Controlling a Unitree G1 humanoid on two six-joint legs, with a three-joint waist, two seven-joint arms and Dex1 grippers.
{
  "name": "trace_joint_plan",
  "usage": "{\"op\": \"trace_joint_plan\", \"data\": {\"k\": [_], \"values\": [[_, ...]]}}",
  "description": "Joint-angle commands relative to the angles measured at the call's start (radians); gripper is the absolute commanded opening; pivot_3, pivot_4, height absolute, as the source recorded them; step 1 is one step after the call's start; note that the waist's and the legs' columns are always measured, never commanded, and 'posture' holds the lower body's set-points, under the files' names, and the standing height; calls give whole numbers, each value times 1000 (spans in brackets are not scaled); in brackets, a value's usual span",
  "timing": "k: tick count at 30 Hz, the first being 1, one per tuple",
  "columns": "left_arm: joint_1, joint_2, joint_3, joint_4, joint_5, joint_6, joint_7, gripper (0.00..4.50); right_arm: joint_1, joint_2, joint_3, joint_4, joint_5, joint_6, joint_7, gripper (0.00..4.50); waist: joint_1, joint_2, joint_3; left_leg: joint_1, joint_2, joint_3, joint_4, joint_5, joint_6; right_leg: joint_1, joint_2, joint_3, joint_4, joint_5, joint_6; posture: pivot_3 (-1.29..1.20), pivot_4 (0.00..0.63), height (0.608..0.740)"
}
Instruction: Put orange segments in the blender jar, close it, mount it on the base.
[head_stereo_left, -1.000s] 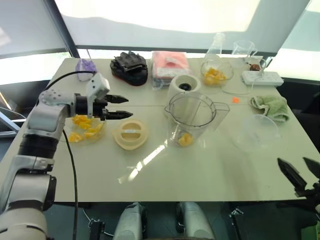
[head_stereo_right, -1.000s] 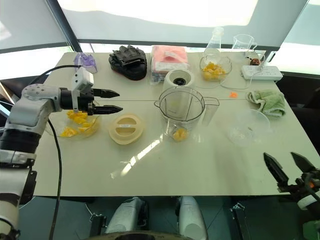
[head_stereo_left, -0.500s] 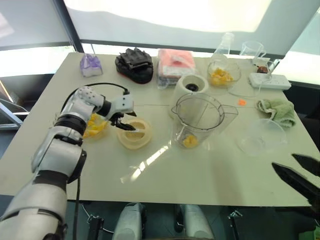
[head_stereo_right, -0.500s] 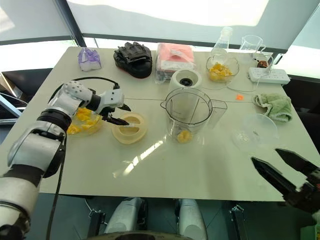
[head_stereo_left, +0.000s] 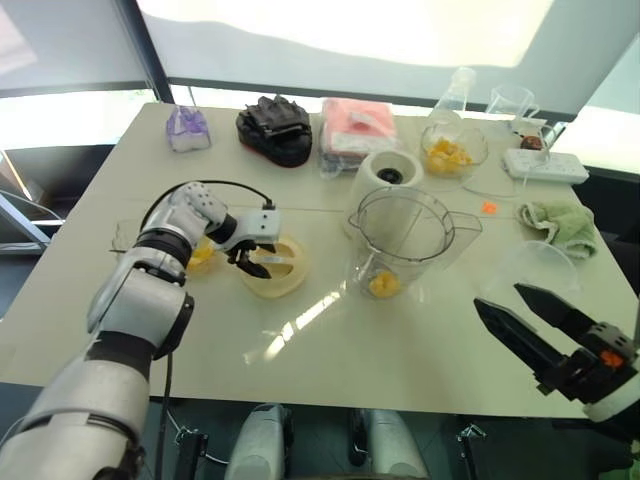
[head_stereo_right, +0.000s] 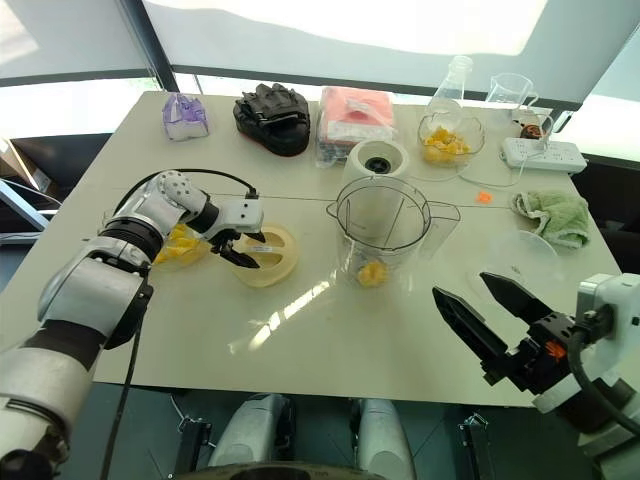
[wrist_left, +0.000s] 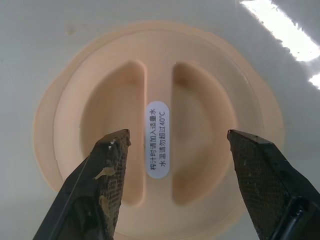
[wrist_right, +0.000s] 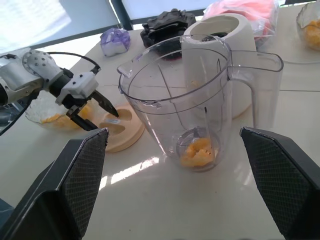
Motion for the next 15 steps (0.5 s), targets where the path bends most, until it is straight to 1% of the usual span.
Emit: {"op": "trace_joint_plan", "data": {"k": [1,7,8,9,13,14,15], "values": [[3,-30,24,8,2,39,41,3257,-29,20,50,-17,-59,-37,-22,4433,-1,-1,-1,0,0,0,0,0,0,0,0,0,0,0,0,0,150,740],[30,-63,11,25,37,83,145,3257,-42,30,85,-10,-92,-61,-26,4433,-1,-1,-1,1,0,0,0,0,0,0,1,0,1,0,0,0,150,740],[33,-66,11,26,42,85,152,2685,-41,30,87,-8,-97,-63,-25,4500,0,-1,-2,2,0,0,0,0,0,0,1,0,2,0,0,0,150,740],[37,-70,5,27,52,86,169,2417,-40,27,88,-5,-104,-63,-23,4500,-1,-1,-2,2,0,0,0,0,0,1,1,0,2,0,0,0,150,740],[48,-74,-8,29,77,76,201,381,-40,24,92,1,-116,-65,-18,4500,-1,-2,-6,5,1,0,0,0,0,4,0,-1,2,0,0,0,150,740],[49,-75,-5,29,78,77,205,259,-41,25,94,5,-122,-64,-15,4500,-1,-2,-8,7,1,0,0,0,0,6,0,-1,2,0,0,0,150,740],[50,-75,-2,29,77,77,210,269,-42,25,97,9,-129,-62,-13,4500,-1,-2,-9,8,1,-1,0,0,0,7,0,-1,2,-1,1,0,150,740]]}}
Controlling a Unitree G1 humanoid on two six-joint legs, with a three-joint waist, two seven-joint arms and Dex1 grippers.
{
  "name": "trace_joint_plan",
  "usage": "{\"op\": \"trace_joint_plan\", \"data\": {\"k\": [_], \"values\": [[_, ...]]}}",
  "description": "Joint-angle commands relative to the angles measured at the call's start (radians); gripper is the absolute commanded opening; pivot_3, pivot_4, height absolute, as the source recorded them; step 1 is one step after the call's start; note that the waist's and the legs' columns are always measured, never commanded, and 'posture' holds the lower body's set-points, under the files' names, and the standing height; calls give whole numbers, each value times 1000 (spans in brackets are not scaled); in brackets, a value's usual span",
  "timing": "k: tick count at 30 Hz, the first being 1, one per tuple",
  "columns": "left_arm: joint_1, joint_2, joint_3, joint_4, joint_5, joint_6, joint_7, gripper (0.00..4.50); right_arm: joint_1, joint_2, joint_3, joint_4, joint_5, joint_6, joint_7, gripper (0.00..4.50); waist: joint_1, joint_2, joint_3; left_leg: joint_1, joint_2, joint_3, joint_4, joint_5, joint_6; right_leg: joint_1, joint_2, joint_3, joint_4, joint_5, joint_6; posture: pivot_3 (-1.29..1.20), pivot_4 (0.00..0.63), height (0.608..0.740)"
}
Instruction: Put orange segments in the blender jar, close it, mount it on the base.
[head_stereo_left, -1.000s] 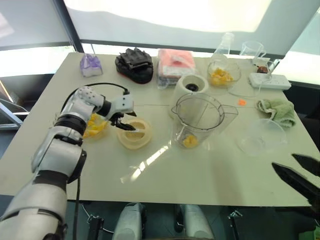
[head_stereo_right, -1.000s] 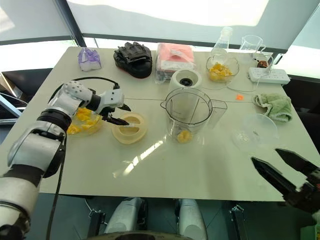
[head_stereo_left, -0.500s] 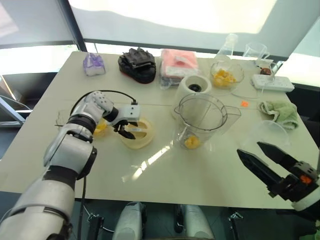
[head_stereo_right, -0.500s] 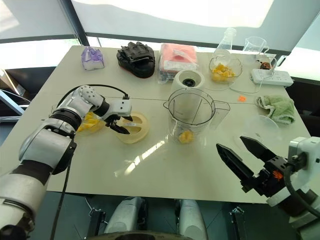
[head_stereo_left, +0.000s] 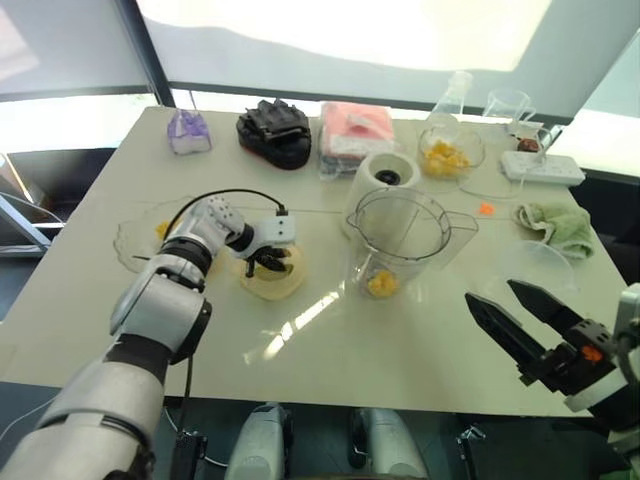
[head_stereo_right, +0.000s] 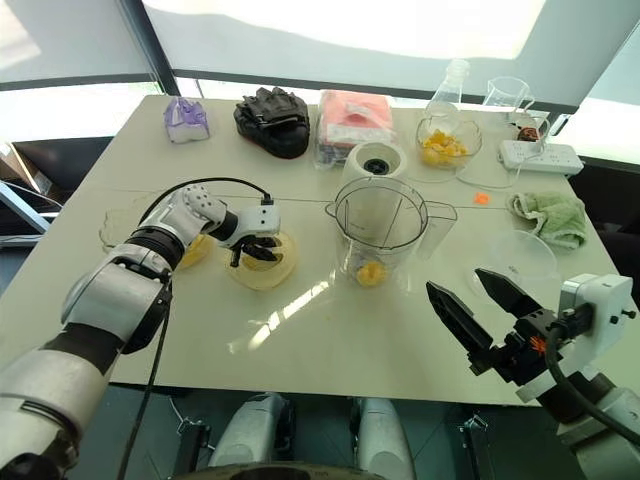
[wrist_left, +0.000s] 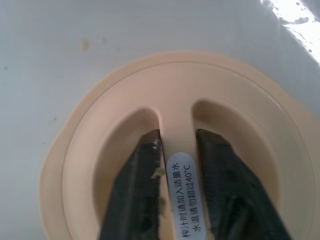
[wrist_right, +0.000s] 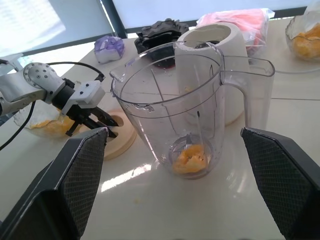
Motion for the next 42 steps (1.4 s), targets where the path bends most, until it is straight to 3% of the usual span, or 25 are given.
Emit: {"op": "trace_joint_plan", "data": {"k": [1,8,13,19,23,28,31,42], "values": [[26,3,-12,15,37,1,38,271,-2,4,-1,6,-19,-18,11,4500,0,0,-2,1,0,0,0,0,0,0,0,0,0,-1,2,0,150,740],[-3,31,37,-5,-10,-31,-13,271,-40,-2,54,38,-57,-7,25,4500,-1,0,-5,2,1,0,0,0,0,1,0,0,0,-1,1,0,150,740],[-151,88,164,-68,-150,-35,-265,271,-50,18,97,75,-91,-7,53,4500,1,-3,-3,-8,-1,1,0,0,0,-8,1,0,1,2,-3,0,150,740],[-313,123,239,-98,-227,-27,-406,271,-112,38,169,150,-141,-2,83,4500,1,-3,-3,-12,-3,1,0,-1,2,-9,-1,-3,-1,1,-1,0,150,740],[-394,118,224,-99,-279,-2,-427,271,-136,37,202,181,-180,11,101,4500,0,-3,-3,-12,-3,1,1,-1,2,-9,-1,-3,-2,1,-1,0,150,740],[-533,57,202,-109,-434,130,-427,271,-164,31,225,206,-222,32,117,4500,2,-4,-2,-13,-2,-1,3,-1,2,-9,1,-4,1,1,-1,0,150,740],[-601,-14,202,-88,-457,168,-427,271,-189,37,238,214,-233,42,116,4500,1,-4,-3,-16,-2,-2,7,-1,2,-9,1,-4,1,0,-1,0,150,740],[-664,-266,194,-20,-347,305,-337,271,-248,104,298,213,-330,42,64,4500,0,-3,-3,-18,-2,-2,13,-3,5,-10,1,-4,2,1,-1,0,150,740]]}}
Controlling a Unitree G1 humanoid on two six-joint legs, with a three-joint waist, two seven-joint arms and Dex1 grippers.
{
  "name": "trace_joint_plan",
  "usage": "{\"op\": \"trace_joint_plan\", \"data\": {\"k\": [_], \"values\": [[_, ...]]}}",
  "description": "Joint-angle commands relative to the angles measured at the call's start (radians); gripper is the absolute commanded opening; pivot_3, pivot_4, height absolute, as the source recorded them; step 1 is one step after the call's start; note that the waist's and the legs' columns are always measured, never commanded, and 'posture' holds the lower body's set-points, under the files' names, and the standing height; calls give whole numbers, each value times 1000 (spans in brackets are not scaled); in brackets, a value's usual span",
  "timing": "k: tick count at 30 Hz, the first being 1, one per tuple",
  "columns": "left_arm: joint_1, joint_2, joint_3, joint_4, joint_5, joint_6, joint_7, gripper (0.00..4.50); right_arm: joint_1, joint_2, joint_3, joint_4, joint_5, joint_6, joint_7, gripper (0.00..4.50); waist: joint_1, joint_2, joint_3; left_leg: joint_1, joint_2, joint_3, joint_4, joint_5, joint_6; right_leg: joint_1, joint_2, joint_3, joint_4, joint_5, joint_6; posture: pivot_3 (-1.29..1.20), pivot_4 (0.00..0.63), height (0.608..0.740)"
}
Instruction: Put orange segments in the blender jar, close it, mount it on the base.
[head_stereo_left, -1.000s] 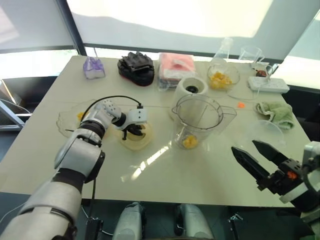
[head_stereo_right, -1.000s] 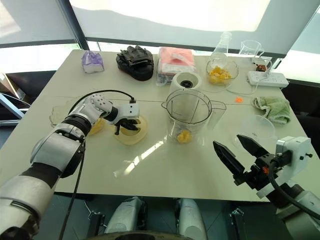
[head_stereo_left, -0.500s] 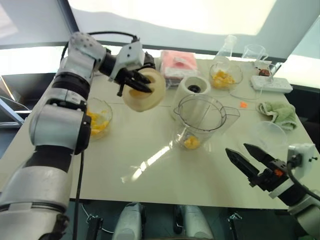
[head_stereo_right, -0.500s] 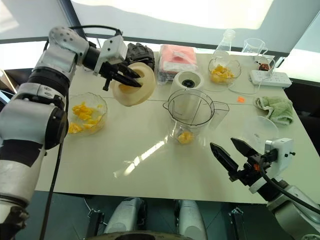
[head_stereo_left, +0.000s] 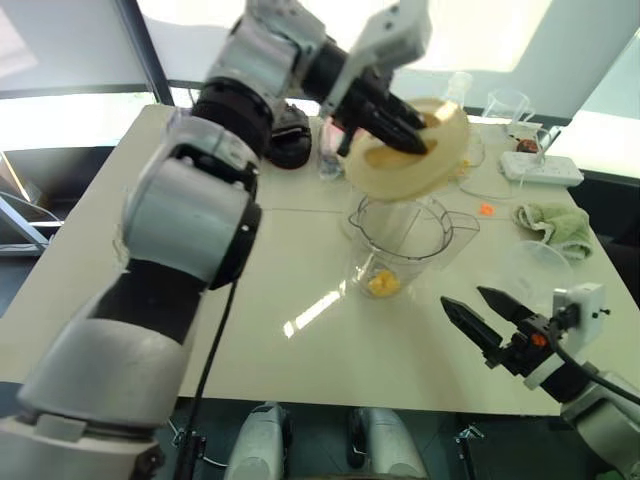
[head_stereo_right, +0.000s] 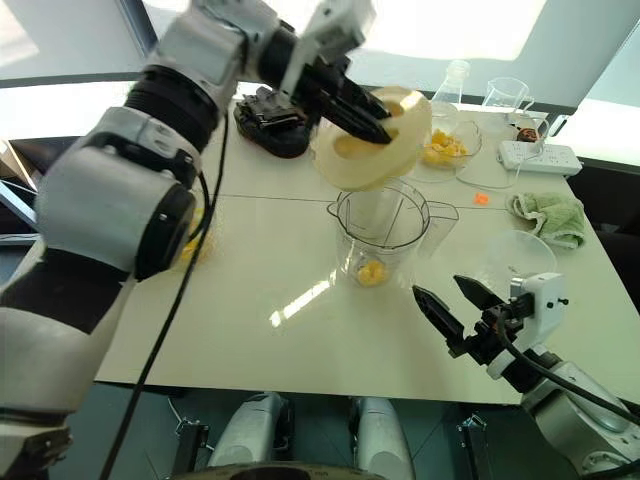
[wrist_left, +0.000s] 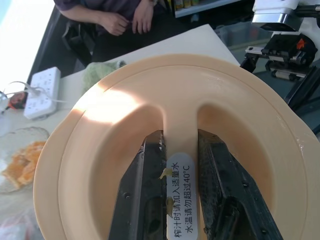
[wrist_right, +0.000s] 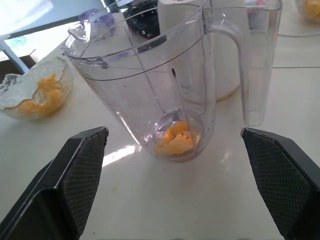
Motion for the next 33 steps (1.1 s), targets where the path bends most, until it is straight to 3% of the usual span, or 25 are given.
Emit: {"op": "trace_joint_plan", "data": {"k": [1,7,19,26,33], "values": [[-25,-41,12,-11,28,32,27,271,-12,33,22,-21,-40,-12,-22,4500,0,0,0,0,0,0,0,0,0,0,0,0,0,0,0,0,150,740],[47,-98,-41,-19,116,-19,16,271,-29,92,51,-25,-94,-26,-49,4500,0,3,-1,-1,0,0,0,-1,1,-1,1,0,0,0,0,0,150,740],[108,-160,-172,19,326,-33,159,271,-97,194,97,-4,-217,-55,-108,4500,1,6,-3,1,0,-1,1,-1,1,1,0,0,0,0,0,0,150,740],[123,-165,-162,32,330,-9,8,271,-211,234,171,105,-472,-114,-179,4500,-3,8,-5,5,1,-3,1,-1,1,4,0,0,0,-1,2,0,150,740],[155,-159,-145,42,329,45,55,271,-336,290,282,269,-659,-184,-182,4500,-13,10,-5,5,1,-4,0,-2,3,3,2,0,1,0,-1,0,150,740]]}}
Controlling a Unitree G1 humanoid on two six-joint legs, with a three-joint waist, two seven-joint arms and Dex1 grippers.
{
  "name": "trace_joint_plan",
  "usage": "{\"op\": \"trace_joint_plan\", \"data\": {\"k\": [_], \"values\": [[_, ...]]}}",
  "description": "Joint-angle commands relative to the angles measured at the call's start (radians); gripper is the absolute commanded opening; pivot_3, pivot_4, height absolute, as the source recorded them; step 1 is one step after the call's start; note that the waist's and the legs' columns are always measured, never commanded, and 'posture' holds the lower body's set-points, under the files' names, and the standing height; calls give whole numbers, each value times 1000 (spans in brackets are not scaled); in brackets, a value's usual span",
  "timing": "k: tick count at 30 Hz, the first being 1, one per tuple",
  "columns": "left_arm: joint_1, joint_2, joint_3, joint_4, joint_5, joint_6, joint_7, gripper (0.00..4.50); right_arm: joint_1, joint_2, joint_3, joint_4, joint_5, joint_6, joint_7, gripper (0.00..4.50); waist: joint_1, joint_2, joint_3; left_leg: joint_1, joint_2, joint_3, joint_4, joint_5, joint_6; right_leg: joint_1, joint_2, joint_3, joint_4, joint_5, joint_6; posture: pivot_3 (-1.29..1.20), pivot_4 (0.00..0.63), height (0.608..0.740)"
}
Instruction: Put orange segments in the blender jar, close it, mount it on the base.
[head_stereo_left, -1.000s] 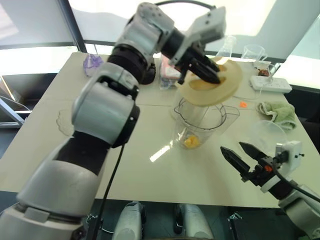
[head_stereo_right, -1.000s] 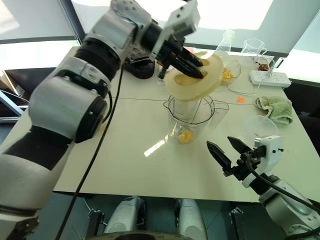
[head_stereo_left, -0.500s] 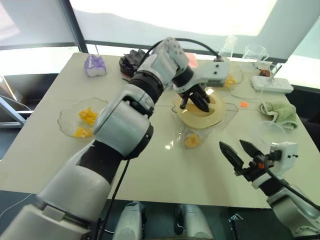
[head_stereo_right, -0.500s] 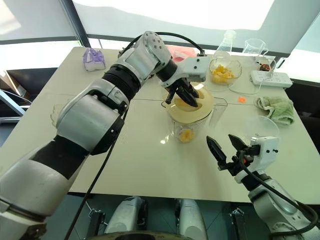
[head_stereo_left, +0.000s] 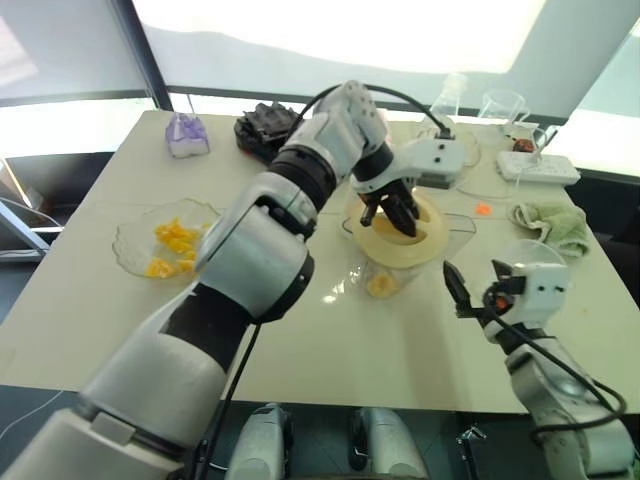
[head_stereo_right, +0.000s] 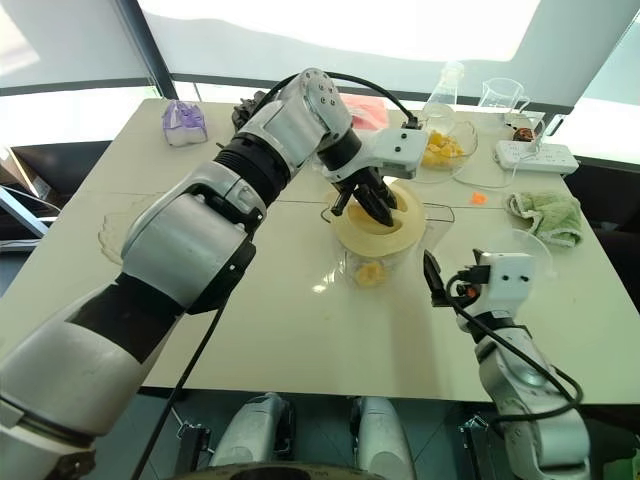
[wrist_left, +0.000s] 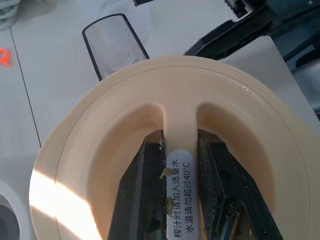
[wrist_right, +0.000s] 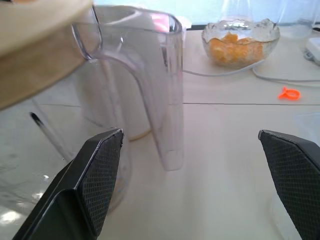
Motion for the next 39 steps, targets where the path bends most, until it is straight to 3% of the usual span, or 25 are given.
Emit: {"op": "trace_joint_plan", "data": {"k": [1,16,19,24,25,39], "values": [[51,-5,-12,34,33,30,23,271,-50,32,36,40,-54,-49,16,4500,-4,1,-1,0,0,0,0,0,1,0,0,0,0,0,0,0,150,740],[86,-7,13,28,30,18,33,271,-280,68,42,395,-192,-213,107,4500,-18,1,-1,9,0,-2,0,-1,1,10,-1,-1,0,-2,4,0,150,740],[86,-8,19,27,29,18,28,271,-291,69,39,414,-200,-230,124,3632,-17,1,-1,9,0,-2,0,-1,1,10,-1,-1,0,-1,1,0,150,740],[94,-8,21,23,26,4,-22,271,-299,71,30,432,-215,-256,139,1040,-16,1,-1,9,-1,-2,0,-1,1,10,-1,-1,-1,-1,1,0,150,740],[96,-11,23,23,25,5,-26,271,-302,71,30,436,-215,-254,146,794,-17,1,-1,9,-1,-2,0,-1,1,10,-2,-1,-1,-1,1,0,150,740],[127,-27,64,7,-9,145,-46,271,-267,130,57,341,-264,-187,75,822,-17,1,-1,8,0,-3,0,-1,1,10,-2,-1,-1,-1,2,0,150,740]]}}
